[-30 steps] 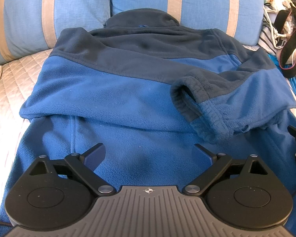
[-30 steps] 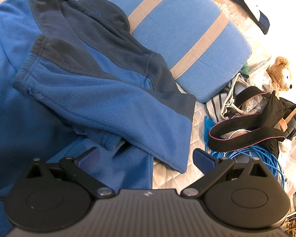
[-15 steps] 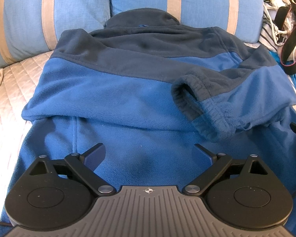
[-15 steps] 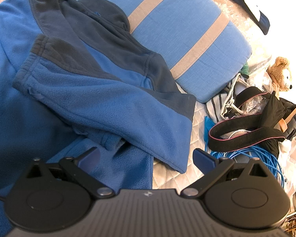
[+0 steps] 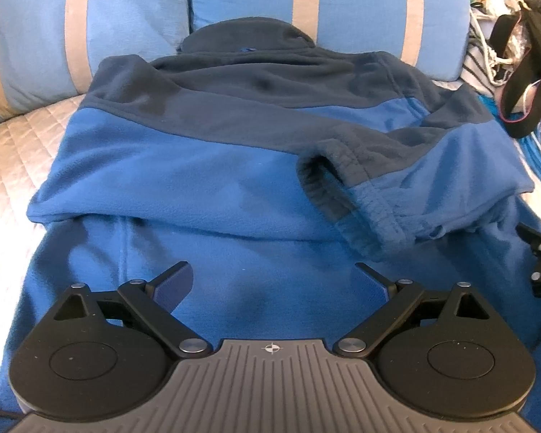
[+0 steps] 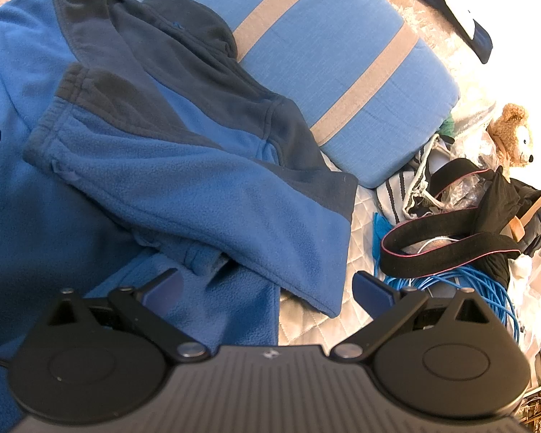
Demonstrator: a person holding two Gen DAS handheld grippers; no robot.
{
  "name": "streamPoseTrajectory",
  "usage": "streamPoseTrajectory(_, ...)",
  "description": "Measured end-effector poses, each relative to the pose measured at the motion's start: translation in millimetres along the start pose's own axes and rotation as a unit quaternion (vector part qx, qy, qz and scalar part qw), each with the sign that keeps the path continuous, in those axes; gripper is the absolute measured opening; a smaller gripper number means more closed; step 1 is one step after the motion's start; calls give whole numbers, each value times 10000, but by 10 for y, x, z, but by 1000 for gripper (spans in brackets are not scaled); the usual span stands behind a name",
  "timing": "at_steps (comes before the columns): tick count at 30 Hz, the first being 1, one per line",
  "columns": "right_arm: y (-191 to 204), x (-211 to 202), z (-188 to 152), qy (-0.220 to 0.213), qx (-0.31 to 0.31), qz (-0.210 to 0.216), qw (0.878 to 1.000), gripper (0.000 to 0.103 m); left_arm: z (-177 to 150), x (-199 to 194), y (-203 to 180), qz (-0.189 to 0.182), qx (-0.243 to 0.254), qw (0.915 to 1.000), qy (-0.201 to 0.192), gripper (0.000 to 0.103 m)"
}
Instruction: Fold clothes
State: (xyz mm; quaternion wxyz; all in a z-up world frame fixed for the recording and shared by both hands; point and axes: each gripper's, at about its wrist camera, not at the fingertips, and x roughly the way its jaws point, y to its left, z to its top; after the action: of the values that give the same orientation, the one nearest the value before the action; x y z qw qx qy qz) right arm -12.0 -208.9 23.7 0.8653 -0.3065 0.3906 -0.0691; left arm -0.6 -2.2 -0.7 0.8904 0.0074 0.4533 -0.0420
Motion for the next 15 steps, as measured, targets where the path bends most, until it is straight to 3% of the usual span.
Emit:
streamPoseTrajectory(5,-31,-8,-6,-45,70,64,9999,103,14,-3,1,-351,-97,9993,-108,96)
streamPoseTrajectory(15,-131,-54,-38,-127,348,264,9990,103,19,23,-20,-590,-186,9978,-242,96)
